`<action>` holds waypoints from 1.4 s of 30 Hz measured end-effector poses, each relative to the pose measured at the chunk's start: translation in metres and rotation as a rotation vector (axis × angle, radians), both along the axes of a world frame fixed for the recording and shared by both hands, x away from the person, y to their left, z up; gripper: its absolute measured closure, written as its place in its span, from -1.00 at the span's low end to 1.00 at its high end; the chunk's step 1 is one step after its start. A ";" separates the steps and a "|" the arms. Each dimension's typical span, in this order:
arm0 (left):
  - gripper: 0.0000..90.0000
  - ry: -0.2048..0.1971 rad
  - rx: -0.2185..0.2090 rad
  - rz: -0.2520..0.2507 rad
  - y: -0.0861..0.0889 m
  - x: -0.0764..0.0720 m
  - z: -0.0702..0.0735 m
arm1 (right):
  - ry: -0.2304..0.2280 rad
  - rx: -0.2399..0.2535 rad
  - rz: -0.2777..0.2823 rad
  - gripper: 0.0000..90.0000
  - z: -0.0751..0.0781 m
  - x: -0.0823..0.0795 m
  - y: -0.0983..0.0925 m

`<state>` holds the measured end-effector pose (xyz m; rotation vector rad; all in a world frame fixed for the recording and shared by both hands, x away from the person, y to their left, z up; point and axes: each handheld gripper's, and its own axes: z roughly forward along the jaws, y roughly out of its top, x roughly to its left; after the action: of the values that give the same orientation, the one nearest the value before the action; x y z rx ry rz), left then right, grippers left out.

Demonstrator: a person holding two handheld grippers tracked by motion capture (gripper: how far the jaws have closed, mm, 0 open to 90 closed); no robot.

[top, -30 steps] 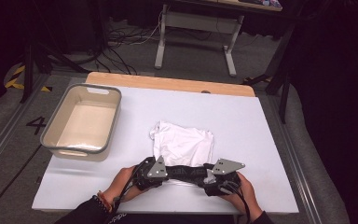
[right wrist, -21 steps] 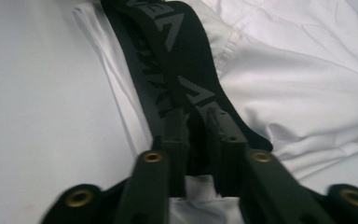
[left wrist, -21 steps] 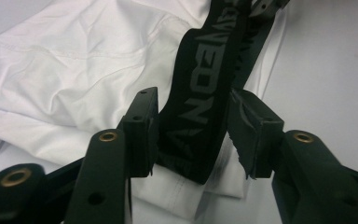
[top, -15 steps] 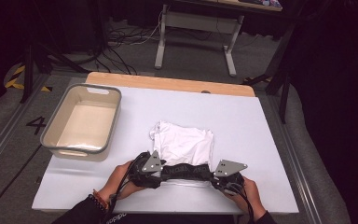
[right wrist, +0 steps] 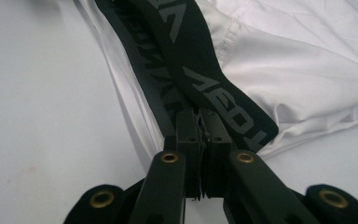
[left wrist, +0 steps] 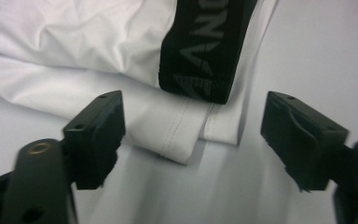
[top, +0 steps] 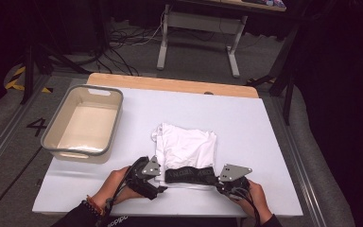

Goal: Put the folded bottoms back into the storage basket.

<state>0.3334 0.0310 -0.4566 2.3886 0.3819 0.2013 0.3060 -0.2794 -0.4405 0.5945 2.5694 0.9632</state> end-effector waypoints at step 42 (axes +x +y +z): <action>-0.09 -0.009 -0.031 -0.144 -0.019 0.021 -0.004 | 0.032 0.158 -0.110 0.07 0.001 0.015 -0.008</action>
<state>0.3543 0.0118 -0.4611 2.3720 0.2055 0.1391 0.3207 -0.2873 -0.4394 0.7909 2.4738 1.1346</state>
